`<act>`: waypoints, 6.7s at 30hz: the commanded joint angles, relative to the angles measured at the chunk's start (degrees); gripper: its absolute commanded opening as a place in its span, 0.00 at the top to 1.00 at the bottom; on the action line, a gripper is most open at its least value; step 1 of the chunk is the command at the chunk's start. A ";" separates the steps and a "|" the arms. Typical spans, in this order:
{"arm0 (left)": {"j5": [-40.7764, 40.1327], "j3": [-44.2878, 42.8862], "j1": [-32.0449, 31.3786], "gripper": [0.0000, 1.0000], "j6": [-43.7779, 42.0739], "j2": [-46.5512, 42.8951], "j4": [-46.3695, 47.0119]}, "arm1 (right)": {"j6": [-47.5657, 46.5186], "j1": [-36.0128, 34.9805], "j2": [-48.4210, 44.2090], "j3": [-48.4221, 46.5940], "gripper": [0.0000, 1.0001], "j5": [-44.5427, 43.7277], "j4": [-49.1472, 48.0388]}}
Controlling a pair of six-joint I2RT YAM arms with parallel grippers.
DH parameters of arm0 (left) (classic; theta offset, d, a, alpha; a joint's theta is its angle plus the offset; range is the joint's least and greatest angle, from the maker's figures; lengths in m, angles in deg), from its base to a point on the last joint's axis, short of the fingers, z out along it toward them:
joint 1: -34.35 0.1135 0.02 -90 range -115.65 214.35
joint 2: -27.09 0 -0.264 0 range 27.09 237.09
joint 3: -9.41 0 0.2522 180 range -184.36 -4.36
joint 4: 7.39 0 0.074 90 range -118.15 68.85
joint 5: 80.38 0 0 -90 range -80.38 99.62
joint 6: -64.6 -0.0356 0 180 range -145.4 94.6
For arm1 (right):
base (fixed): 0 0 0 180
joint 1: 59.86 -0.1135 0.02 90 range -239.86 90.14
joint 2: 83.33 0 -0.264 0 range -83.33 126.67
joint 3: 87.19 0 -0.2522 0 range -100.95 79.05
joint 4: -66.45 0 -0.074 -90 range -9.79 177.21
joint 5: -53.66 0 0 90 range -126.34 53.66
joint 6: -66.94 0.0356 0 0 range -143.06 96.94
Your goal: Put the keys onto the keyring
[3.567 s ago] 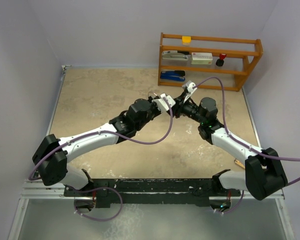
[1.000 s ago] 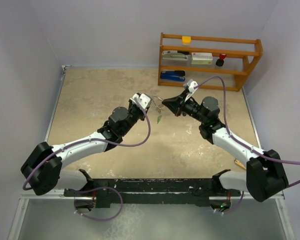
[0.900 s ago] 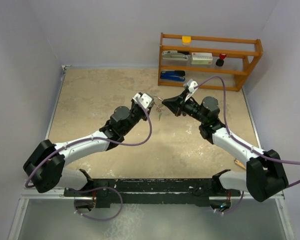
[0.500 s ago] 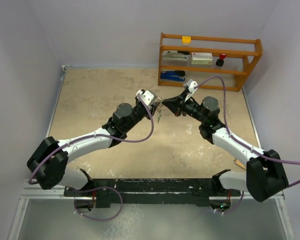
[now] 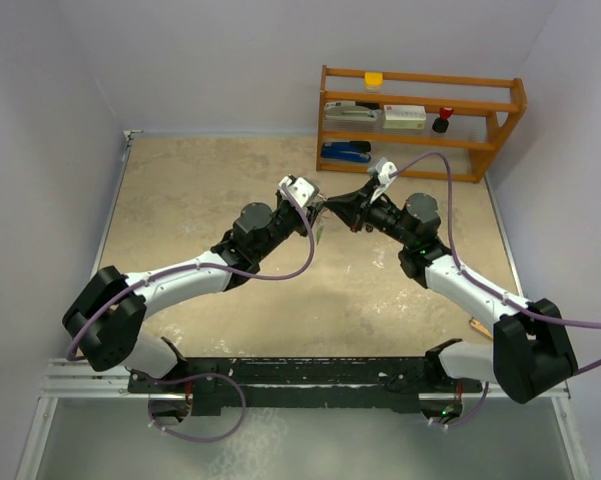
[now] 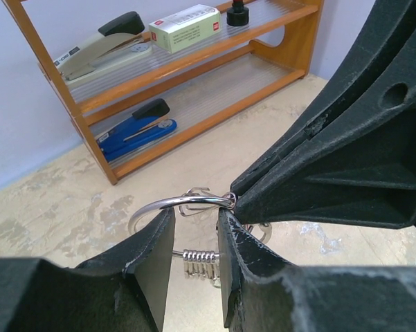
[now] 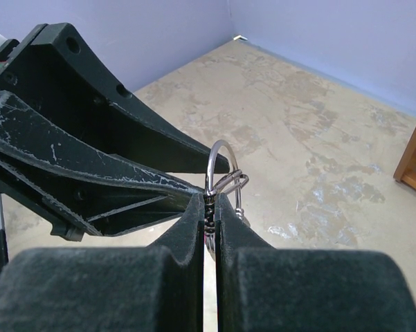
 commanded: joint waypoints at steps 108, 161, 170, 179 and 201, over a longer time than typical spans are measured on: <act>-15.24 3.47 10.75 0.37 29.71 -19.17 -18.17 | 20.91 -16.53 24.57 -16.26 0.56 -24.21 39.66; -8.86 6.61 14.02 0.37 29.70 -19.37 -17.51 | 32.15 -22.48 27.76 -17.45 0.58 -42.38 44.74; -8.32 6.89 14.63 0.37 29.69 -19.57 -17.21 | 32.96 -22.55 29.48 -17.89 0.67 -42.54 44.33; -7.72 7.16 15.34 0.37 29.70 -19.52 -17.11 | 33.88 -22.47 28.99 -17.59 0.94 -44.01 43.73; 3.97 9.39 15.45 0.38 30.09 -21.77 -9.20 | 5.27 -22.48 3.16 -7.95 1.00 -48.10 11.70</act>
